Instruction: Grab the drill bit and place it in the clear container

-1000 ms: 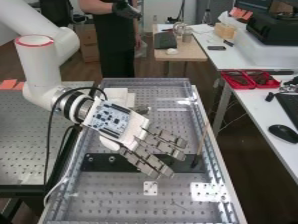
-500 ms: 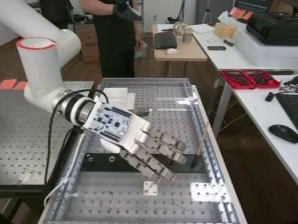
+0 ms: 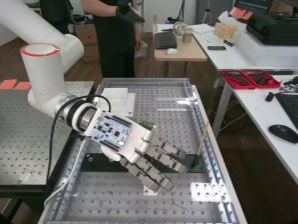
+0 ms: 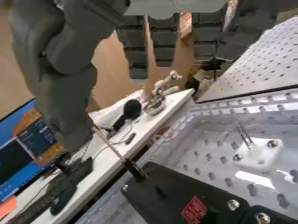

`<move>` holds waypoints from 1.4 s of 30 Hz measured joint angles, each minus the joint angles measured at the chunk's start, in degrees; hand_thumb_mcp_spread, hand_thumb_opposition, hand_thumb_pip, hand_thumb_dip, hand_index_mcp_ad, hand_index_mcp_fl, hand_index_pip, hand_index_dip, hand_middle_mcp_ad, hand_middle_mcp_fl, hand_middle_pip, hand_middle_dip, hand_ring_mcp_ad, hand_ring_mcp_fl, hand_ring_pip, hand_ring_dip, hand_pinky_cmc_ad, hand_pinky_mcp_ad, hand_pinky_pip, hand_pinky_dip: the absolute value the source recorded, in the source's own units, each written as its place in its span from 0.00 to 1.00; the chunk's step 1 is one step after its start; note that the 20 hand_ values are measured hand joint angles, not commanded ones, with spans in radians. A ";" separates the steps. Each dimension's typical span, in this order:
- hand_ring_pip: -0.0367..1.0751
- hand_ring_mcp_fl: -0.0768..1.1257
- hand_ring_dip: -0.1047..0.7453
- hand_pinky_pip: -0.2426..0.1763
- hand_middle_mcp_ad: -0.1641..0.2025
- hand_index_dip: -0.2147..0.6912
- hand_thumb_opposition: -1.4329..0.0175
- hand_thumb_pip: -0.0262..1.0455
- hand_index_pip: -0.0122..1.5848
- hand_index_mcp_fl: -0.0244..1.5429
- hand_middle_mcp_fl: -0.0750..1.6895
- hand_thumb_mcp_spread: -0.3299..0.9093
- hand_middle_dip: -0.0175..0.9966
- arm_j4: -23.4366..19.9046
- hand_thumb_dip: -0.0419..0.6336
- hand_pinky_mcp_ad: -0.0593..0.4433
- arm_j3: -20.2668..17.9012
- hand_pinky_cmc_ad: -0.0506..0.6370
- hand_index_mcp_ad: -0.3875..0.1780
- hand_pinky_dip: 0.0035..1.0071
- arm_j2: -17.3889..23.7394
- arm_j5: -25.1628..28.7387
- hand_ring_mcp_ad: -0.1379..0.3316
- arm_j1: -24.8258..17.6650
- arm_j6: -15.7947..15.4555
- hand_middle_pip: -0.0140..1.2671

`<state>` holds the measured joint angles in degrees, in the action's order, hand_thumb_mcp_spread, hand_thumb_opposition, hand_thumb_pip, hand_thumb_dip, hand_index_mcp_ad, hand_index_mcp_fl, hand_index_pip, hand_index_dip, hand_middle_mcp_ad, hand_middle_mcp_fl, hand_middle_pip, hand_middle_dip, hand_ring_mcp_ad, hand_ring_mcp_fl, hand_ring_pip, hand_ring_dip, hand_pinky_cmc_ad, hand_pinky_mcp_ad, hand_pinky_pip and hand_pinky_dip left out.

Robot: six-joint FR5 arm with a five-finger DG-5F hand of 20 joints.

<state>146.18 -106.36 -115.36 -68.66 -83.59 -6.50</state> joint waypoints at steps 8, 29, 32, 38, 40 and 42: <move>0.11 0.08 0.05 0.35 0.73 0.74 0.41 0.55 0.40 0.22 0.12 0.61 0.11 -2.18 0.48 0.49 1.89 0.41 0.69 0.12 -2.22 1.58 0.79 -0.52 0.05 0.11; 0.11 0.11 0.05 0.36 0.73 0.67 0.39 0.52 0.57 0.32 0.15 0.65 0.16 -1.61 0.51 0.49 5.41 0.41 0.61 0.12 -6.30 0.58 0.79 -1.20 0.55 0.12; 0.11 0.11 0.06 0.36 0.73 0.67 0.39 0.52 0.62 0.29 0.16 0.65 0.17 -1.84 0.51 0.49 5.52 0.42 0.61 0.12 -6.29 0.95 0.79 -1.39 -1.55 0.12; 0.11 0.12 0.06 0.35 0.71 0.67 0.39 0.52 0.68 0.25 0.16 0.64 0.18 -3.01 0.51 0.49 5.57 0.42 0.60 0.12 -5.53 1.75 0.79 -2.36 -12.83 0.12; 0.11 0.12 0.06 0.36 0.72 0.67 0.39 0.51 0.69 0.25 0.16 0.65 0.19 -3.42 0.51 0.49 5.61 0.43 0.59 0.12 -5.18 2.14 0.79 -2.87 -17.19 0.12; 0.11 0.12 0.06 0.36 0.71 0.67 0.39 0.50 0.70 0.24 0.16 0.67 0.19 -3.90 0.51 0.49 5.60 0.43 0.59 0.12 -4.94 2.56 0.79 -3.30 -19.66 0.12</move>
<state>142.28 -100.76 -120.30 -66.11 -86.90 -26.16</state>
